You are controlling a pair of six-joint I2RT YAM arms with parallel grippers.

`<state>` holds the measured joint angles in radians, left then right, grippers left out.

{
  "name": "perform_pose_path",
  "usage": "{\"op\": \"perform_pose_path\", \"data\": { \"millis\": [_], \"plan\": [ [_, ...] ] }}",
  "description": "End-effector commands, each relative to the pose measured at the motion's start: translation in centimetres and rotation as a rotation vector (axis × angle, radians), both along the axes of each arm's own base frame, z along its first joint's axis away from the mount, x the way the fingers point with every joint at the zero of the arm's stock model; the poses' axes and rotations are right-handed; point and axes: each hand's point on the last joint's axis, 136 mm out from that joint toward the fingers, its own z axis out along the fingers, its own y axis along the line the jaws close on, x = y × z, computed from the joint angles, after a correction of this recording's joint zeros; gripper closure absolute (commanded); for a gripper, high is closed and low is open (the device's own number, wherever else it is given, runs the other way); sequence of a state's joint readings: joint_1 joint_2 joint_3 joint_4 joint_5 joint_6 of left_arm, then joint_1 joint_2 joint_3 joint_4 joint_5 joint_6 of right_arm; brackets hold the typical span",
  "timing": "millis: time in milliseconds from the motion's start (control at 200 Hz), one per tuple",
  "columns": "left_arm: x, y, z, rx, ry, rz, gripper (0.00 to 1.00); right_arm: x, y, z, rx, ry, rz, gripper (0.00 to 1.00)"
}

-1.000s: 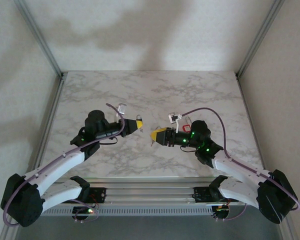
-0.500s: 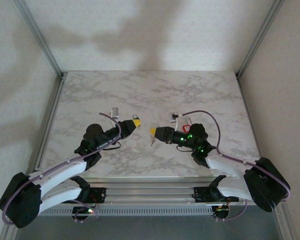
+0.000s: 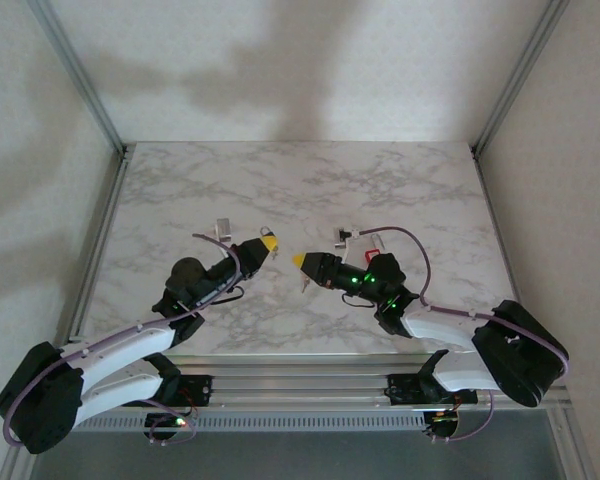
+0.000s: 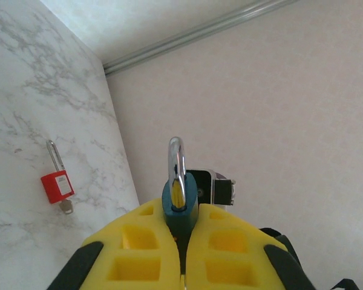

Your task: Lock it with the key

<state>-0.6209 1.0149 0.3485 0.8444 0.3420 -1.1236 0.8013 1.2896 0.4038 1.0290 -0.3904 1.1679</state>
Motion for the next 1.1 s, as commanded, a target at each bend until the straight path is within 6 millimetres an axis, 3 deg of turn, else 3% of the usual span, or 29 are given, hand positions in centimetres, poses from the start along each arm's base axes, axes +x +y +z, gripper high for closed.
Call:
{"op": "perform_pose_path", "data": {
  "millis": [0,480,1096],
  "plan": [
    [-0.2,0.4,2.0,-0.073,-0.051,0.017,1.0,1.0,0.4,2.9,0.065,-0.051,-0.043,0.68],
    [0.0,0.0,0.8,-0.105,-0.021,0.016,1.0,2.3,2.1,3.0,0.056,-0.03,-0.03,0.74],
    [0.1,0.0,0.1,-0.096,-0.015,0.024,1.0,1.8,3.7,3.1,0.05,-0.034,0.018,0.76]
  ]
}}
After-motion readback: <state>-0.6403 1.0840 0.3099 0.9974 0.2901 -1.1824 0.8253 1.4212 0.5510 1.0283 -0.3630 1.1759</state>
